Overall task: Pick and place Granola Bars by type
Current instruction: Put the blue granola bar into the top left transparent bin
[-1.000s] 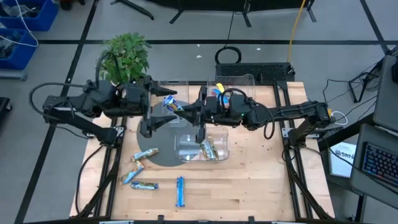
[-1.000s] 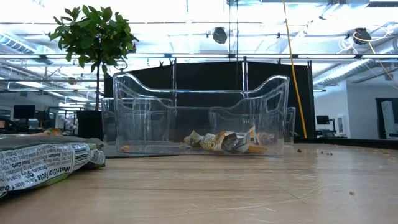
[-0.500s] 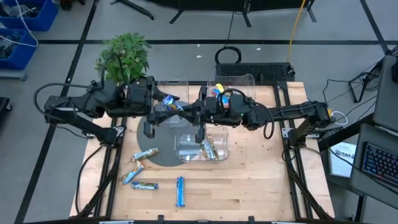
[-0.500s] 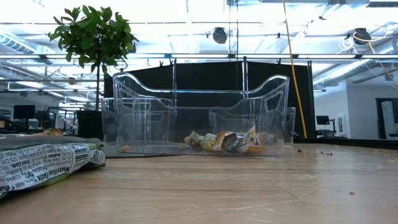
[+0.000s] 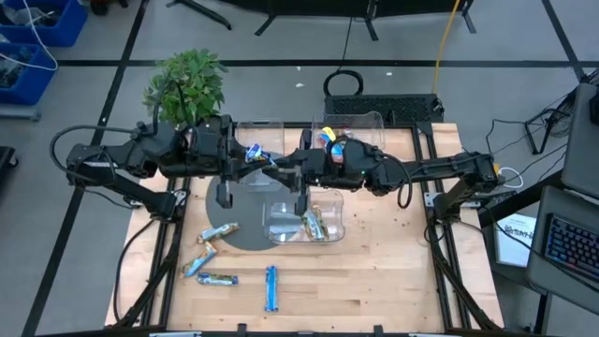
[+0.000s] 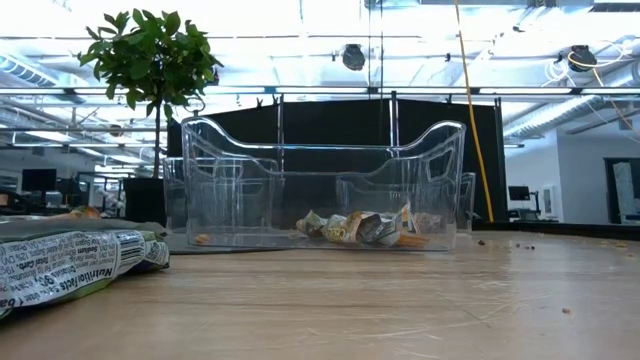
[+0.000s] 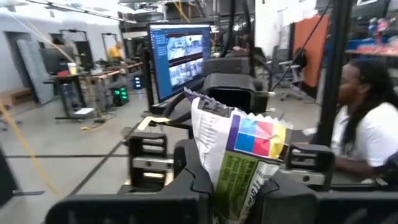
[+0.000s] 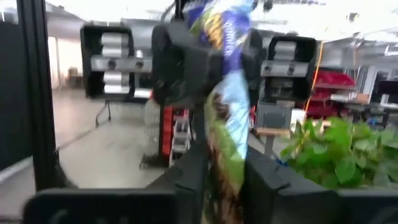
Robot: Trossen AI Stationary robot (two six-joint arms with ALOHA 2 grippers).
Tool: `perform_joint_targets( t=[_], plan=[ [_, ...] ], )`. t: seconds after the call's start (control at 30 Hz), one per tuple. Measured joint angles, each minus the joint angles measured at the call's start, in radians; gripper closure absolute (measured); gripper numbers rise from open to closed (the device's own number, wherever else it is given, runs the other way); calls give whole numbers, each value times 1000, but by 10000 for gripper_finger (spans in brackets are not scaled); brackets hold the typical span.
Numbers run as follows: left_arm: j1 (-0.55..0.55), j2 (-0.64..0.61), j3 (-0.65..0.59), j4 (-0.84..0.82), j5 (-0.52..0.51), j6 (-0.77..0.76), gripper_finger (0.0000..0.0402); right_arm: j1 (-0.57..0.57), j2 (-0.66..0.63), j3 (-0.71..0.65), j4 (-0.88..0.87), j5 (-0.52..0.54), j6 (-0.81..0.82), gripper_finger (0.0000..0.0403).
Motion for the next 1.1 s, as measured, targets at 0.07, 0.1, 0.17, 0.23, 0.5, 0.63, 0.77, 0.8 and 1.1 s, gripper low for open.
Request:
perform_joint_targets(
  t=[0.07, 0.1, 0.17, 0.23, 0.5, 0.63, 0.77, 0.8, 1.1],
  plan=[
    [0, 0, 0, 1, -32, 13, 367, 1, -22, 0, -69, -27, 0, 297],
    [0, 0, 0, -1, -42, 20, 367, 1, -37, 0, -105, -50, 11, 280],
    [0, 0, 0, -4, -48, 36, 369, 1, -80, 0, -220, -93, 38, 247],
    [0, 0, 0, 5, -50, 52, 370, 2, -127, 0, -340, -105, 63, 213],
    [45, -1, 0, 6, -27, 40, 374, 22, -323, 0, -745, -100, 94, 131],
    [68, -1, 0, 0, -20, 26, 375, 22, -415, -3, -836, -101, 156, 125],
    [85, -1, 0, -1, -18, 28, 376, 22, -508, -60, -869, -101, 181, 124],
    [90, -1, 0, -2, -18, 29, 376, 22, -533, -83, -860, -101, 195, 124],
    [142, -1, 0, -65, -18, 10, 377, 24, -764, -449, -636, -102, 296, 124]
  ],
)
